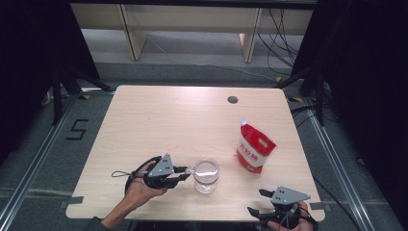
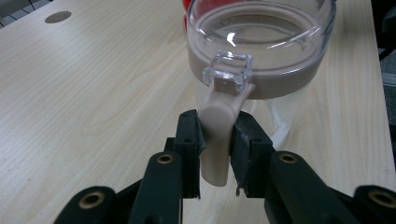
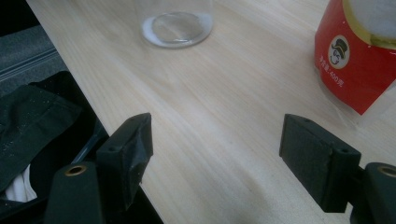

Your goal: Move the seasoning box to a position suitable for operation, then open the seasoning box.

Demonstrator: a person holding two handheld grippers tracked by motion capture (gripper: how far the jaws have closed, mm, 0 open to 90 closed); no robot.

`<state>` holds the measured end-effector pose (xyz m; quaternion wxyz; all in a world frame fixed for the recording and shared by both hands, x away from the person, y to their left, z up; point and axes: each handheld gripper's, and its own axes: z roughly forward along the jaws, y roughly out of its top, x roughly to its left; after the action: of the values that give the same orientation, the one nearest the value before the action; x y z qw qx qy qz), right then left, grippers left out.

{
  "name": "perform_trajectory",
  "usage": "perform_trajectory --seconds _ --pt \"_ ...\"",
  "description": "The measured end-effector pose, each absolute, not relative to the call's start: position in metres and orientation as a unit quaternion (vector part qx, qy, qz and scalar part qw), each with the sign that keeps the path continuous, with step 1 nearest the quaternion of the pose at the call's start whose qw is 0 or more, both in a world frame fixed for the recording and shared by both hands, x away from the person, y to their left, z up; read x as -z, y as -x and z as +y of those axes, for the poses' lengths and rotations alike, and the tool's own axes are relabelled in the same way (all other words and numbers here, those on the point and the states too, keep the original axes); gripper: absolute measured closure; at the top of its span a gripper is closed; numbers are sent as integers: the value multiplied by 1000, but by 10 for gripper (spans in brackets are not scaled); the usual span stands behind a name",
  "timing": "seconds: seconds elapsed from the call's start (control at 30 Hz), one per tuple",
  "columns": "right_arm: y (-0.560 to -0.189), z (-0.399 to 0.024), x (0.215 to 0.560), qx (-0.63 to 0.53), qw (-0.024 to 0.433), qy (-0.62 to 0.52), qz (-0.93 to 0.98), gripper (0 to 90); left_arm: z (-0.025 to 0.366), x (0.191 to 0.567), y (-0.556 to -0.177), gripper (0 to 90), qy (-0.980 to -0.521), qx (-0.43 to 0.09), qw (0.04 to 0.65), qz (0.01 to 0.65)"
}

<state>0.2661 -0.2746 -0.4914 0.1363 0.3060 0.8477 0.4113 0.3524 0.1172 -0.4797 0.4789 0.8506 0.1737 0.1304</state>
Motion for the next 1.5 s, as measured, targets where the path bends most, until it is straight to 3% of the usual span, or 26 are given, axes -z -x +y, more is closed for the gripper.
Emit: perform_trajectory --seconds 0.27,0.5,0.63,0.77,0.9,1.2,1.3,1.5 --pt "-264 -275 491 -412 132 -312 846 266 117 480 -353 725 -851 -120 481 174" --pt "-264 -275 492 -414 130 -311 846 265 118 477 -348 512 -844 -112 486 196" --pt "-264 -275 491 -411 135 -313 846 265 122 473 -346 488 -841 -115 491 199" --pt "-264 -274 491 -409 136 -311 847 265 126 469 -345 332 -835 -99 491 226" --pt "-262 -275 491 -410 134 -315 845 266 126 465 -343 268 -824 -82 502 250" --pt "-264 -275 491 -412 135 -307 847 270 132 461 -346 244 -805 -72 514 289" --pt "-261 -273 492 -414 133 -313 844 304 135 459 -347 261 -794 -67 523 303" --pt "-263 -273 491 -416 136 -318 841 285 135 452 -346 286 -775 -67 543 316"
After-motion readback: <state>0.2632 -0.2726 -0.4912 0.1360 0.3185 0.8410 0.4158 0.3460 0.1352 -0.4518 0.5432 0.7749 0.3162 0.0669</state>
